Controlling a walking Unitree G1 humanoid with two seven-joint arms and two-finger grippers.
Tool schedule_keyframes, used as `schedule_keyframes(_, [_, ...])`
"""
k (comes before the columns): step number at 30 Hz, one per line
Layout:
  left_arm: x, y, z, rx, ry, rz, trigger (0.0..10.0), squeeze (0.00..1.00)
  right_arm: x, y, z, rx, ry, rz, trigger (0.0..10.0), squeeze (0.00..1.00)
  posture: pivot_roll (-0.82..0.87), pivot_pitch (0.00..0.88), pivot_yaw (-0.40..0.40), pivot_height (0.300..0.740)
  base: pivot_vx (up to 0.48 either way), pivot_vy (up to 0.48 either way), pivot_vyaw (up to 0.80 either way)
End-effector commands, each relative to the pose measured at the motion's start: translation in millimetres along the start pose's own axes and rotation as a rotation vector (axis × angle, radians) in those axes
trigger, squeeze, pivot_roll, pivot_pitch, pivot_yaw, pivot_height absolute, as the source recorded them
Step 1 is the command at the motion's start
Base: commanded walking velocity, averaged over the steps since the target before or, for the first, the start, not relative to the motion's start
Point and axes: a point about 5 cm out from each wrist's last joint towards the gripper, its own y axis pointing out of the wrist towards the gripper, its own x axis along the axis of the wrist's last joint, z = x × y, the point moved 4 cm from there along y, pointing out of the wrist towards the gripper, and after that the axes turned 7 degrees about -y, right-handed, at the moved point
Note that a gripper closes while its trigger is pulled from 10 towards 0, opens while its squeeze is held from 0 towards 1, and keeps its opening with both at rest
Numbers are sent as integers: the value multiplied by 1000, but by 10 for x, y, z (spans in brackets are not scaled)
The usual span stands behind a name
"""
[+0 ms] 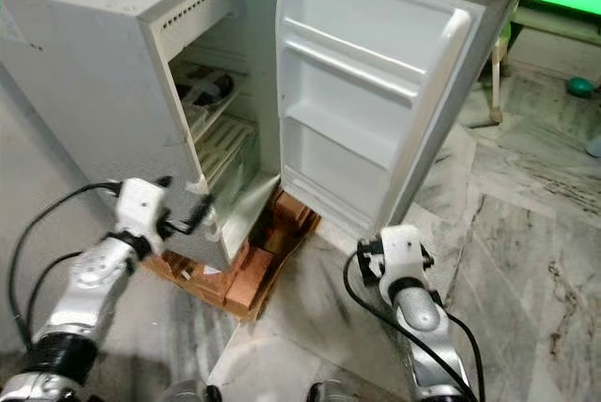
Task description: Restocking fridge
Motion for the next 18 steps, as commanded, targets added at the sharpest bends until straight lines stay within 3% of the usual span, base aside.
schedule_keyframes(1, [23, -37, -23, 6, -5, -15, 10000, 0, 58, -13, -80, -32, 21, -32, 10000, 0, 22, 9, -20, 740, 0, -424, -800])
schedule_keyframes(10, [-85, -217, -23, 64, -6, 12, 10000, 0, 191, -16, -81, -42, 41, -99, 10000, 0, 6, 0, -40, 740, 259, -381, -800])
schedule_keyframes(18, [-54, -139, -39, 90, 9, 6, 10000, 0, 366, 9, -58, -45, 56, -173, 10000, 0, 4, 0, -35, 740, 432, -68, -800])
